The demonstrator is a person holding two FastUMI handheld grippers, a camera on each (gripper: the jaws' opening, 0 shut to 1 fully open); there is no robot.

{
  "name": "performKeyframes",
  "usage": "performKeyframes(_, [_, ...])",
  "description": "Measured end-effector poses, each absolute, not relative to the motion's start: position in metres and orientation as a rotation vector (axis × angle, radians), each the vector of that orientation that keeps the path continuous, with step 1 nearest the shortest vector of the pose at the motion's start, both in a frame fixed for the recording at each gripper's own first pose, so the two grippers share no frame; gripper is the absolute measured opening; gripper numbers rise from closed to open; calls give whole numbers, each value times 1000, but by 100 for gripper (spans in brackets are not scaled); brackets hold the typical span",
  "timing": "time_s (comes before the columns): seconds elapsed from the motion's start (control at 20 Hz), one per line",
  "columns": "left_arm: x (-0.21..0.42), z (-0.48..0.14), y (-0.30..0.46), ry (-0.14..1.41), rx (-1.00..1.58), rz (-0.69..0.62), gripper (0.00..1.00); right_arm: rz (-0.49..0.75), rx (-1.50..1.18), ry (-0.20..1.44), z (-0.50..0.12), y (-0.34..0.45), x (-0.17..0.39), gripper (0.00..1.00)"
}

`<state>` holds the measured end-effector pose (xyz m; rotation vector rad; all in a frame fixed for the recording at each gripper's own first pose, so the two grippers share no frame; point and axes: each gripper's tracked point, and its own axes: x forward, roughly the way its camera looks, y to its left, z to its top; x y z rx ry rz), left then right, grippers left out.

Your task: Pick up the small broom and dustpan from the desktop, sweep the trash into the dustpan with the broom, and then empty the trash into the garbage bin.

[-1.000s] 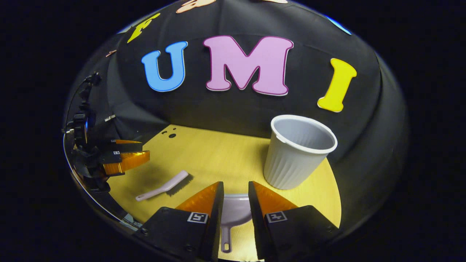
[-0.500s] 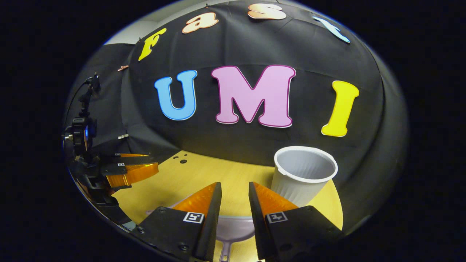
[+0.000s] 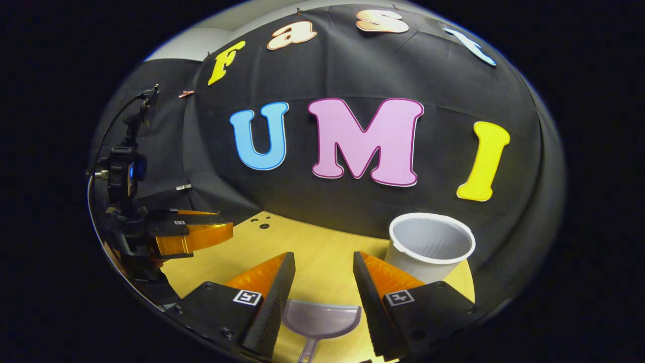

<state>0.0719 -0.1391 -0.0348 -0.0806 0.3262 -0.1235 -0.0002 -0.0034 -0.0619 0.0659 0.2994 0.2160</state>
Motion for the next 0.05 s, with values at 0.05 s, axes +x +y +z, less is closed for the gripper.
performKeyframes(0.05, [72, -35, -139, 328, -86, -119, 61, 214, 63, 302, -64, -1, 0, 73])
